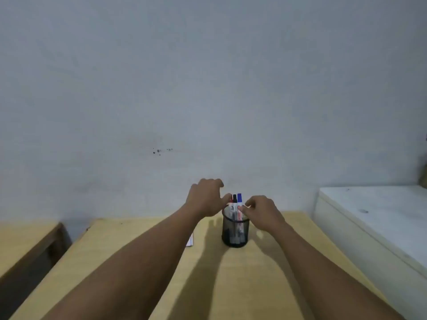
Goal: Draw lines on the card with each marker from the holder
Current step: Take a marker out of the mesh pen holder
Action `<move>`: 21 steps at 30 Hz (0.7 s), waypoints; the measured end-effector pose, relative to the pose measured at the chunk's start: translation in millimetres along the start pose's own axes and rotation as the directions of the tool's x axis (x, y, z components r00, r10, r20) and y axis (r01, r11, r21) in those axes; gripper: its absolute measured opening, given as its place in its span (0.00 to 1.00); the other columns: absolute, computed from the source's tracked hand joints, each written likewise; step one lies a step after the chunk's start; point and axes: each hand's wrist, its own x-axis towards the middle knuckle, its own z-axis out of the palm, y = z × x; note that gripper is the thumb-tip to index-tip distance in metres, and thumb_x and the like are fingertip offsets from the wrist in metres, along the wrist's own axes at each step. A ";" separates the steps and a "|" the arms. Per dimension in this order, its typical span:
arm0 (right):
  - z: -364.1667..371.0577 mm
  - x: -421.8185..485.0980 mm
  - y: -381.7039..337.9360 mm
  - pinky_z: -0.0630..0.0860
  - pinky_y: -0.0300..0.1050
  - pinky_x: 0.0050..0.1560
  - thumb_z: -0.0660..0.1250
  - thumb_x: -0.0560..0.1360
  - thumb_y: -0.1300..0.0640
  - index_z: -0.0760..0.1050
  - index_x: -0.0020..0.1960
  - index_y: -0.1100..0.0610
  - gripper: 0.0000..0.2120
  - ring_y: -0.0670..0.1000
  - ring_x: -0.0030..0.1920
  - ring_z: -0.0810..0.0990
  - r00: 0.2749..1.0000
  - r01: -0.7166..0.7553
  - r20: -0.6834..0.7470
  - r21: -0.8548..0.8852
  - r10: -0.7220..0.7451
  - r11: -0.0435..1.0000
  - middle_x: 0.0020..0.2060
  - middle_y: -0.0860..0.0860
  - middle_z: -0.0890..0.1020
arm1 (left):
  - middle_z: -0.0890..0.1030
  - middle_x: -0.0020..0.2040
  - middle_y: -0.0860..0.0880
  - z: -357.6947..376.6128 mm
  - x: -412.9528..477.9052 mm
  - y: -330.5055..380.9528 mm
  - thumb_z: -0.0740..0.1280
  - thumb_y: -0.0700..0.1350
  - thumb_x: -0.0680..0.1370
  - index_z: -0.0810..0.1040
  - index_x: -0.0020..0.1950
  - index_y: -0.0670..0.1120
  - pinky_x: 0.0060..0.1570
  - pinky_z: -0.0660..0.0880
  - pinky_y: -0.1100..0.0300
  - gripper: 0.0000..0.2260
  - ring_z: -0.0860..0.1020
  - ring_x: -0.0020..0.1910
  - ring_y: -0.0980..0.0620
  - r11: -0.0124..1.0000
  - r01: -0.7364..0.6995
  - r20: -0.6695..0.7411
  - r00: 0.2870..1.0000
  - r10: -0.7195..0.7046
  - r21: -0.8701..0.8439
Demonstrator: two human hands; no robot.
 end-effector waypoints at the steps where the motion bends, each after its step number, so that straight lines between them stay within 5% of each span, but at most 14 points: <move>1: 2.2 7.2 2.1 0.79 0.49 0.51 0.70 0.76 0.45 0.81 0.59 0.56 0.18 0.53 0.51 0.82 1.000 -0.011 0.004 0.033 0.011 0.999 0.52 0.52 0.85 | 0.82 0.61 0.49 5.6 10.0 1.7 0.62 0.62 0.78 0.76 0.68 0.49 0.59 0.74 0.47 0.23 0.77 0.61 0.46 1.000 -0.005 0.025 1.000 0.006 -0.022; 9: 15.6 36.7 18.1 0.72 0.44 0.41 0.72 0.75 0.47 0.84 0.52 0.57 0.13 0.52 0.44 0.79 0.998 -0.022 0.058 0.105 0.016 0.994 0.43 0.51 0.83 | 0.73 0.70 0.47 45.3 51.6 17.5 0.62 0.57 0.80 0.81 0.63 0.51 0.63 0.65 0.43 0.17 0.66 0.70 0.43 0.989 0.072 0.172 0.984 -0.049 -0.129; 15: 14.3 40.0 15.5 0.70 0.44 0.44 0.71 0.77 0.52 0.84 0.55 0.57 0.11 0.52 0.48 0.77 0.995 0.051 0.075 0.155 -0.064 0.987 0.50 0.53 0.81 | 0.73 0.72 0.53 52.9 63.2 23.4 0.68 0.52 0.77 0.86 0.49 0.51 0.60 0.61 0.44 0.09 0.66 0.71 0.47 0.932 0.145 0.114 0.987 -0.113 -0.333; 21: -0.9 35.3 -6.2 0.74 0.48 0.43 0.69 0.78 0.51 0.82 0.50 0.61 0.12 0.54 0.43 0.81 0.995 0.028 0.082 0.348 -0.060 0.937 0.48 0.56 0.86 | 0.79 0.66 0.55 24.1 60.2 21.1 0.70 0.61 0.74 0.82 0.36 0.52 0.57 0.60 0.48 0.15 0.72 0.66 0.49 0.810 0.180 0.048 0.982 -0.184 -0.559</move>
